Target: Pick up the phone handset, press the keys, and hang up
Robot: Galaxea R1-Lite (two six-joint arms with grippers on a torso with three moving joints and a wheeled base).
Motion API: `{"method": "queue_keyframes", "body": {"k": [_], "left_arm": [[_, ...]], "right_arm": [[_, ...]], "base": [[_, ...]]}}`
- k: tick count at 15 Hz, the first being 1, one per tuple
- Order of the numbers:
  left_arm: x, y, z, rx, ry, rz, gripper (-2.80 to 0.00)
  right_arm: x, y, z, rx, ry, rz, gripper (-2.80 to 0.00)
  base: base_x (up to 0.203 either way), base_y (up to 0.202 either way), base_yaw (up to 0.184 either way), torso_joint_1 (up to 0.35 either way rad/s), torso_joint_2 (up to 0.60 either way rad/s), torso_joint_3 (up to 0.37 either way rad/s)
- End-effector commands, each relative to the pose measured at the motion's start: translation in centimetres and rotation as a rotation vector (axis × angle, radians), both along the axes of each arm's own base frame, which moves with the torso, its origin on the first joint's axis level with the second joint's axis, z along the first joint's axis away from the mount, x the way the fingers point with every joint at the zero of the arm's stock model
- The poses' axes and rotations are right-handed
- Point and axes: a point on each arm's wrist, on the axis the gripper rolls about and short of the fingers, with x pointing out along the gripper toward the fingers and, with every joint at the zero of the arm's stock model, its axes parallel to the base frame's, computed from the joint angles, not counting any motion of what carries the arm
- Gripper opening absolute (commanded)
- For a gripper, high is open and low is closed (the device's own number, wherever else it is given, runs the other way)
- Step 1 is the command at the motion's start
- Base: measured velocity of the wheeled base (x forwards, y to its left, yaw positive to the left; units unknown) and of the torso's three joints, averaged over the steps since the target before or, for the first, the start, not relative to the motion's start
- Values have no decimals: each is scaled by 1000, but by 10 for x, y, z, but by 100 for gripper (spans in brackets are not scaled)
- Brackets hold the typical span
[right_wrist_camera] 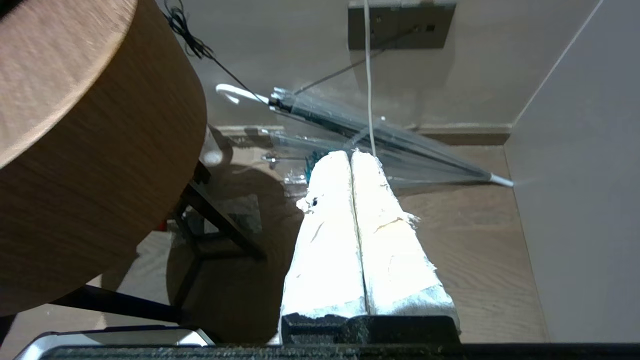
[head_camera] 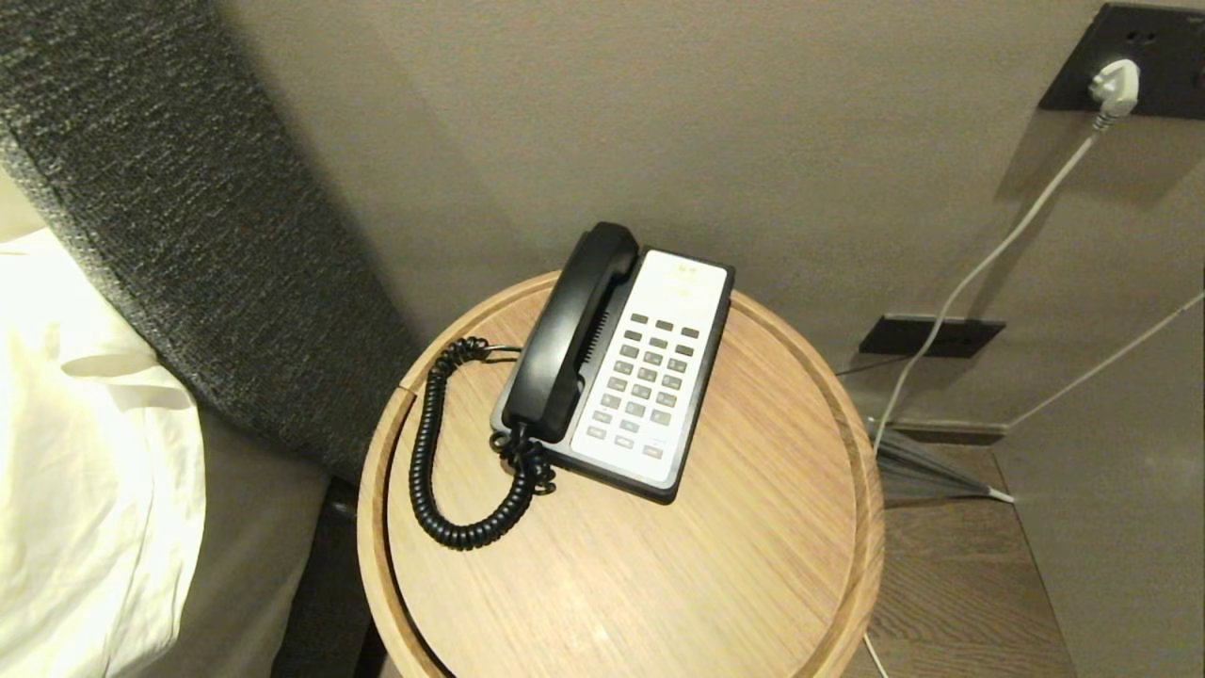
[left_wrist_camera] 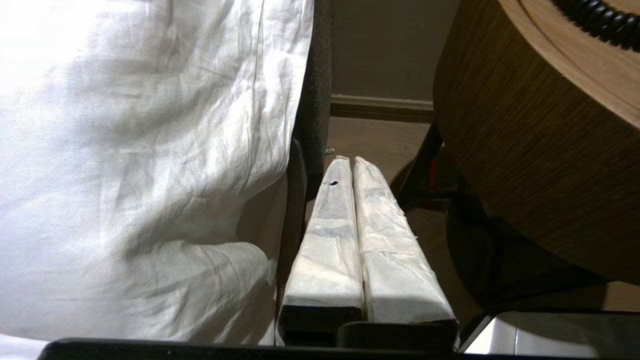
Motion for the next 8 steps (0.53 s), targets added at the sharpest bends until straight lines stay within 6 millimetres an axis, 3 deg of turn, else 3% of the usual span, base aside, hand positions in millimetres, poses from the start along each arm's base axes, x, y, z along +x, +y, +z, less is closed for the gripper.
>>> {"method": "queue_keyframes", "body": {"k": [1,8], "left_arm": [[0,0,0,-2,1,-1,-280],[0,0,0,-4,-2,-2,-280]], "right_arm": [[1,0,-5,0,19,0,-280],[1,0,-5,0,19,0,-280]], "base": [[0,0,0,6,-2,143],[0,0,0,2,2,192]]}}
